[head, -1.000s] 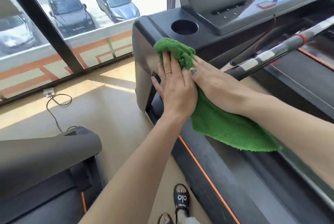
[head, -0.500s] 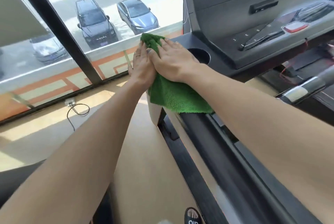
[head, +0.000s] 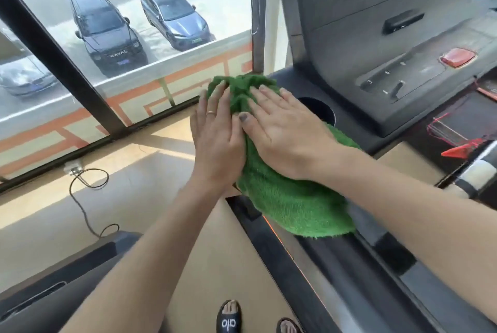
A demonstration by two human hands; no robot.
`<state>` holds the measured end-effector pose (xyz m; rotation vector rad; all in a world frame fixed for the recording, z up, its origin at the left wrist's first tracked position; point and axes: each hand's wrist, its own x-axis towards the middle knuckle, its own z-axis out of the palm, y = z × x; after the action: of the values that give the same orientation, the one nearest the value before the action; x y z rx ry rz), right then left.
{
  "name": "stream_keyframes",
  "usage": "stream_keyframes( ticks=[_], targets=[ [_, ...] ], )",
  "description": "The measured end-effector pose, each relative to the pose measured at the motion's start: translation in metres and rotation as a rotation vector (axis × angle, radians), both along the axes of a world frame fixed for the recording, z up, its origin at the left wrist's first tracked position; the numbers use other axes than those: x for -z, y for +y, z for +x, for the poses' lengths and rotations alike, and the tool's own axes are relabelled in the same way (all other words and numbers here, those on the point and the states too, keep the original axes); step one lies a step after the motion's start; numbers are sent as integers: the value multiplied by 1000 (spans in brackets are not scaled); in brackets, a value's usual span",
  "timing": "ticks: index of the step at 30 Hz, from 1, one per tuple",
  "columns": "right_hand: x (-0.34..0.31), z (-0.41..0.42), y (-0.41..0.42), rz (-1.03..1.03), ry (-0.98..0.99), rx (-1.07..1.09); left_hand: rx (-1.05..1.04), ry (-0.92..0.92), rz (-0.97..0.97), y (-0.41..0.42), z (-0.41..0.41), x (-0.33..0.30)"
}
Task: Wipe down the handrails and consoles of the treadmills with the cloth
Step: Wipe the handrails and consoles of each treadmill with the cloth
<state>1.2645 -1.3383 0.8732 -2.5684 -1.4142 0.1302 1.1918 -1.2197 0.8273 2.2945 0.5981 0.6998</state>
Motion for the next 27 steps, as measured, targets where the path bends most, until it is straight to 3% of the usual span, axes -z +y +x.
stream_keyframes(
  ticks=[2, 5, 8, 12, 17, 19, 22, 27],
  targets=[
    [0, 28, 29, 3, 5, 63, 83, 197, 88, 26, 24, -26],
    [3, 56, 51, 19, -18, 159, 222, 525, 67, 52, 59, -55],
    [4, 62, 44, 67, -22, 249, 375, 653, 159, 46, 79, -68],
    [3, 49, 8, 21, -51, 320, 417, 668, 521, 27, 83, -60],
    [3, 4, -56, 167, -52, 390, 662, 484, 723, -7, 53, -44],
    [3, -7, -79, 211, -36, 369, 760, 366, 756, -10, 44, -43],
    [-1, -7, -91, 240, -42, 307, 872, 430, 734, -11, 51, -54],
    [1, -10, -105, 302, -230, 336, 892, 422, 691, -27, 66, -55]
  ],
)
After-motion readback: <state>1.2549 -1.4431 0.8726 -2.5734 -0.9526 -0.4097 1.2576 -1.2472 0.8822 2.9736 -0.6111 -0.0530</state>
